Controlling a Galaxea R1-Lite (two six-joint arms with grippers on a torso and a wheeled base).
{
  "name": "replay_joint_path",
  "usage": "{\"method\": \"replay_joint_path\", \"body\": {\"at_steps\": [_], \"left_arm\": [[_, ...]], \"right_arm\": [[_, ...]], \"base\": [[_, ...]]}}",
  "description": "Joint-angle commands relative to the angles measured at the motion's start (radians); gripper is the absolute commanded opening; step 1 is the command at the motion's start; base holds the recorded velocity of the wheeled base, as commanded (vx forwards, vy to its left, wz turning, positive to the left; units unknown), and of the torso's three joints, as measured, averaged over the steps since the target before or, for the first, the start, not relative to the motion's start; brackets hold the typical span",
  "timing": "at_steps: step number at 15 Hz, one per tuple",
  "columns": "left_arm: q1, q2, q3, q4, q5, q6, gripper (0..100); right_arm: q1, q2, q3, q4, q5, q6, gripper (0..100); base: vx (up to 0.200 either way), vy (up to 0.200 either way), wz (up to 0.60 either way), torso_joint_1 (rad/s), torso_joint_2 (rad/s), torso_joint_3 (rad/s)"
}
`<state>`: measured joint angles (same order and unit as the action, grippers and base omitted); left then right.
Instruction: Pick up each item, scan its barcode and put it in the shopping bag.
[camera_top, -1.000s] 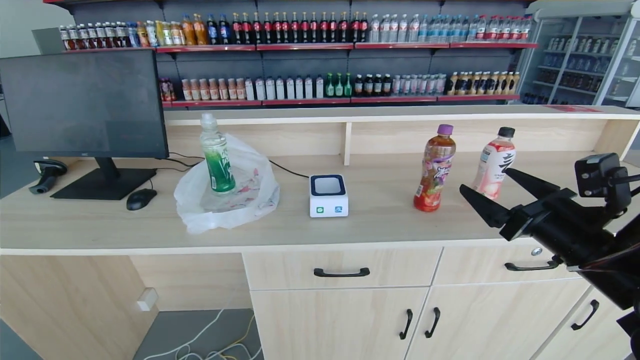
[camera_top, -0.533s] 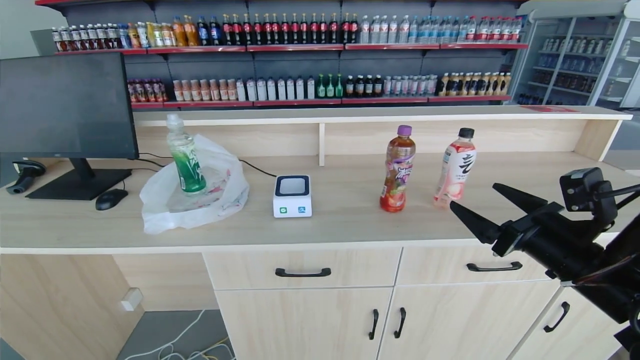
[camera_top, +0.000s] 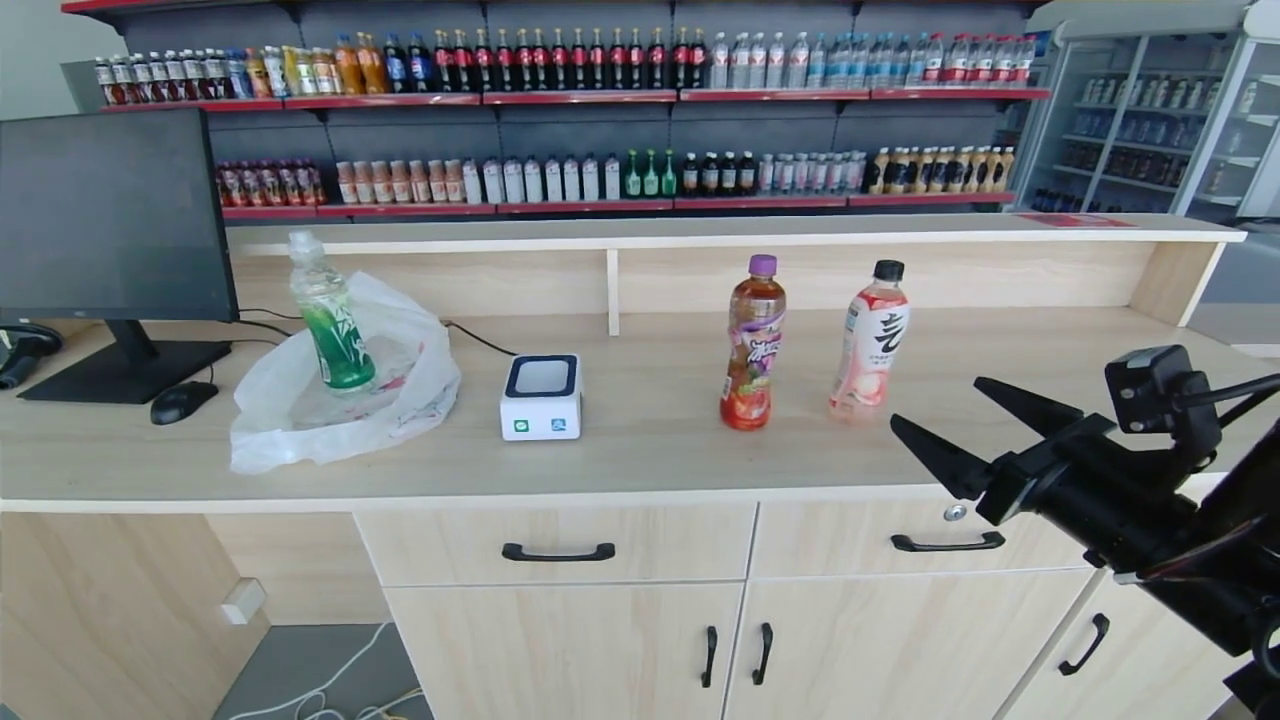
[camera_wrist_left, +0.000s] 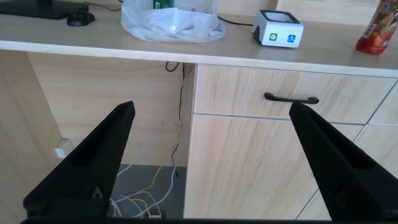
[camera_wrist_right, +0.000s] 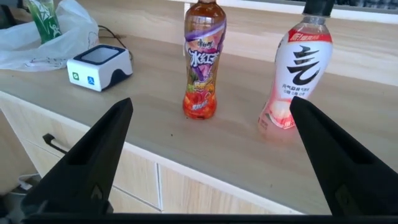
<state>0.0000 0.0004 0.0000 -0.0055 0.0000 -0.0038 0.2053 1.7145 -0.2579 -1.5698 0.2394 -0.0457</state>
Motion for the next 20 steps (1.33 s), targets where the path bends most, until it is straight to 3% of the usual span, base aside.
{"method": "replay_joint_path", "body": {"at_steps": [1, 12, 20], "left_arm": [[0.0, 0.0, 0.0, 0.002, 0.0, 0.001, 100], [0.0, 0.0, 0.0, 0.002, 0.0, -0.001, 100], [0.0, 0.0, 0.0, -0.001, 0.0, 0.001, 100]], "right_arm": [[-0.001, 0.001, 0.0, -0.001, 0.0, 0.0, 100], [0.0, 0.004, -0.001, -0.001, 0.0, 0.0, 100], [0.074, 0.008, 0.005, -0.001, 0.0, 0.0, 100]], "base": [[0.0, 0.0, 0.0, 0.0, 0.0, 0.0], [0.2, 0.0, 0.0, 0.005, 0.0, 0.002], [0.0, 0.0, 0.0, 0.0, 0.0, 0.0]]}}
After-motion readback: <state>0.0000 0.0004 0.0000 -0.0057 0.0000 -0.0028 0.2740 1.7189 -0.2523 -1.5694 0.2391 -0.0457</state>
